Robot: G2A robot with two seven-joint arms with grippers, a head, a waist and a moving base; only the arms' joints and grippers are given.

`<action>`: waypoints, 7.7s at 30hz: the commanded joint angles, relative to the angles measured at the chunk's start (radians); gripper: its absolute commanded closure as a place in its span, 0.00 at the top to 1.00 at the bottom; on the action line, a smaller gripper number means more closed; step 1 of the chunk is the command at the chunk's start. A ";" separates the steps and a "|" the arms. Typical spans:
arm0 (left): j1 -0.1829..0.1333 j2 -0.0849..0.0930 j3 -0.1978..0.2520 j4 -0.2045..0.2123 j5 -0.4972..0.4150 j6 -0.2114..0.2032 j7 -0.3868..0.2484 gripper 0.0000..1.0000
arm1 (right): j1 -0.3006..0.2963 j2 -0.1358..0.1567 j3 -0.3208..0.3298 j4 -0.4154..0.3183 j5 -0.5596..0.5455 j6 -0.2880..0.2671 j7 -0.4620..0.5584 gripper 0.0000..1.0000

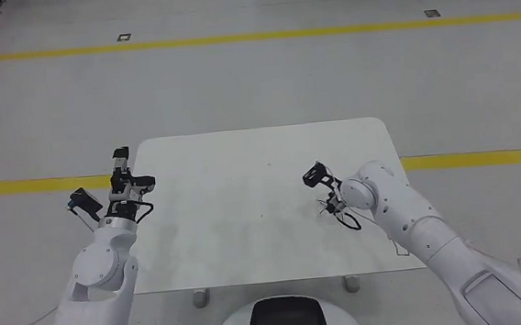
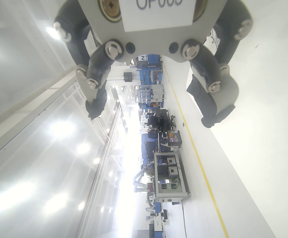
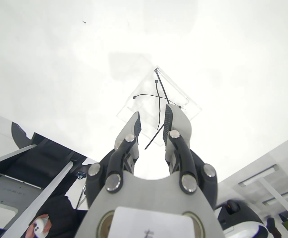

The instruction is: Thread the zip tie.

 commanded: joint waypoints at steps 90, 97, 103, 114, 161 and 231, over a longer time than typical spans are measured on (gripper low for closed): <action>0.000 0.000 0.000 0.000 0.000 0.000 0.000 1.00 | -0.013 -0.051 0.041 0.075 -0.095 -0.016 -0.050 0.00; 0.000 0.000 0.000 0.000 0.000 0.000 0.000 1.00 | -0.019 -0.048 0.052 0.066 -0.085 -0.036 -0.038 0.00; 0.000 0.000 0.000 0.000 0.000 0.000 0.000 1.00 | -0.027 -0.043 0.066 0.056 -0.070 -0.054 -0.037 0.00; 0.000 0.000 0.000 0.000 0.000 0.000 0.000 1.00 | -0.035 -0.036 0.086 0.040 -0.057 -0.072 -0.022 0.00; 0.000 0.000 0.000 0.000 0.000 0.000 0.000 1.00 | 0.001 -0.021 0.090 0.074 0.055 -0.123 0.135 0.00; 0.000 0.000 0.000 0.000 0.000 0.000 0.000 1.00 | 0.018 0.023 0.075 0.001 0.122 -0.129 0.157 0.00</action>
